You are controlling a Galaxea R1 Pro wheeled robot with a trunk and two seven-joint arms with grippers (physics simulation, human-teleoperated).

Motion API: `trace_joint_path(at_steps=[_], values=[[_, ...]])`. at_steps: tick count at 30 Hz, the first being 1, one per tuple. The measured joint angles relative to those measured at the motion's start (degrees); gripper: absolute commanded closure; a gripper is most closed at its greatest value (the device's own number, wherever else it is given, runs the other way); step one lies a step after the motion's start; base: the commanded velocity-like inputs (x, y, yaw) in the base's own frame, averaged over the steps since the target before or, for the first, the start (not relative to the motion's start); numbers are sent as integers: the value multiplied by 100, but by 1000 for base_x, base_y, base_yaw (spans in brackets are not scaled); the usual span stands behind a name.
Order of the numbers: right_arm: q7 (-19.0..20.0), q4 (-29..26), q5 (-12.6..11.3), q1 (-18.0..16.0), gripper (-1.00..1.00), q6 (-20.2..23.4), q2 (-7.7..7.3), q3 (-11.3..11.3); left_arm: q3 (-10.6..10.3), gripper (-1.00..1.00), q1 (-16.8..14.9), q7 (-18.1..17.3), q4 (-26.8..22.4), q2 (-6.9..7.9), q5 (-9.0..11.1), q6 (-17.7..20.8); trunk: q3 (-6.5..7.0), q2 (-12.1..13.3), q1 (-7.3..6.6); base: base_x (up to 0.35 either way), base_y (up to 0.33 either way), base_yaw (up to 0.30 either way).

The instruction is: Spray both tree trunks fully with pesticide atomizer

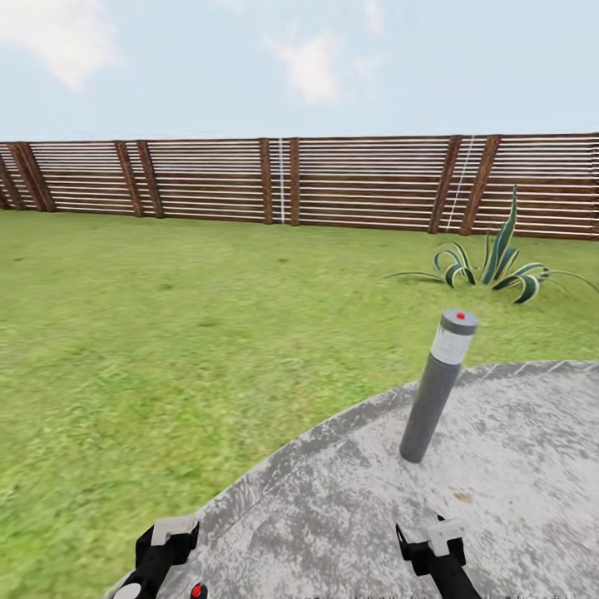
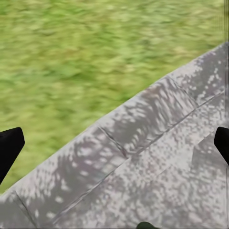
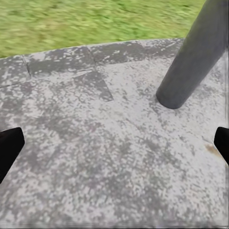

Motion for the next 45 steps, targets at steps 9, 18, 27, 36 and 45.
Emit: trace_joint_path(at_steps=[9,18,27,36,45], values=[[-1,2,-1,-1,-100,0,0,0,13,-100,1,9,23,14,2,-11,-187,-361,198,0,0,-176],[0,2,-1,-2,-100,-1,0,0,12,-100,3,8,20,21,-4,-27,-279,-563,308,0,0,-3],[-3,0,0,-2,-100,-6,-1,0,19,-100,10,9,-2,21,-5,-56,-279,-563,309,-24,1,0],[-8,3,0,-2,-100,-10,0,1,28,-100,4,9,-4,21,-1,-61,-279,-563,312,-280,60,0],[-11,2,0,-2,-100,-9,0,0,27,-100,4,9,-20,21,1,-59,-279,-563,308,-102,24,0]])
